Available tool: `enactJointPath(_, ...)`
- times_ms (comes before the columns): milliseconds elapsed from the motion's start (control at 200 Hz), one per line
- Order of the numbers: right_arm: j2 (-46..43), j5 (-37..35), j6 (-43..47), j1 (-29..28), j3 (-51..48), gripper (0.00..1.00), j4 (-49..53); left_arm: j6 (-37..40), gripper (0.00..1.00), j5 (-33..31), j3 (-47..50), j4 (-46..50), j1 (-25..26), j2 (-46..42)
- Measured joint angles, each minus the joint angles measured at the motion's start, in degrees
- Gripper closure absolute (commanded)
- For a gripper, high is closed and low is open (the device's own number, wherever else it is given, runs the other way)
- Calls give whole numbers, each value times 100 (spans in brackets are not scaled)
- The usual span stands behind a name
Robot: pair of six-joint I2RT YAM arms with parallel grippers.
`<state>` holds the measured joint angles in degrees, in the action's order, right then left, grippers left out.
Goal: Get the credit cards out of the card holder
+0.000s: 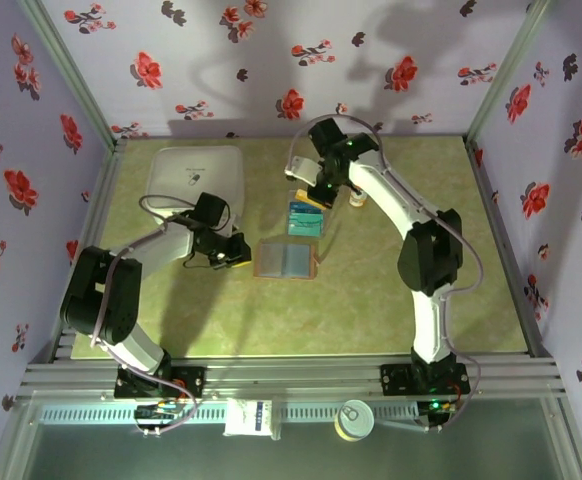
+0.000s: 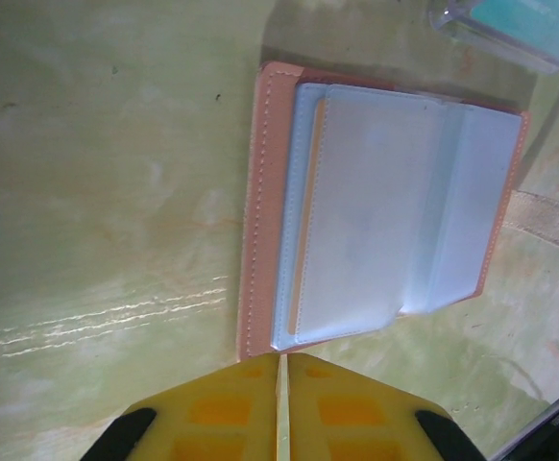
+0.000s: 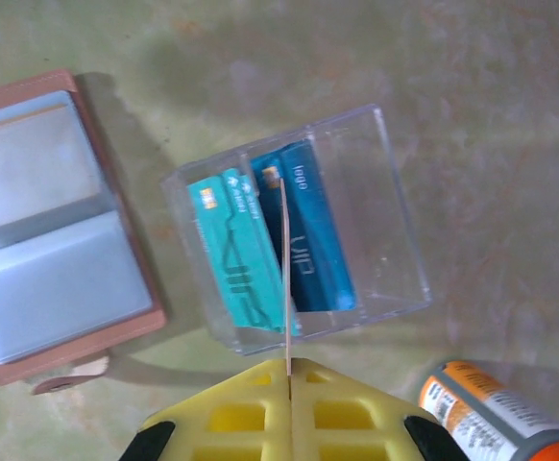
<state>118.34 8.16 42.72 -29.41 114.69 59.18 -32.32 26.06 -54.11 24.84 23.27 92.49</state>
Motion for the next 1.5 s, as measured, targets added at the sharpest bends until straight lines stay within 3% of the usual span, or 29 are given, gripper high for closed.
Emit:
enactJointPath(465, 1576, 118, 654, 221, 2024, 100, 629, 133, 91, -42, 7, 33, -118, 142)
enactJointPath(660, 1832, 120, 789, 232, 2105, 100, 564, 170, 91, -39, -15, 79, -155, 321)
enactJointPath(795, 1923, 94, 822, 236, 2105, 81, 492, 234, 91, -39, -131, 116, -210, 435)
enactJointPath(870, 1947, 52, 826, 245, 2105, 77, 448, 260, 91, -37, -201, 138, -229, 494)
enactJointPath(1500, 1947, -70, 463, 363, 2109, 76, -691, 339, 91, -35, -415, 236, -293, 684)
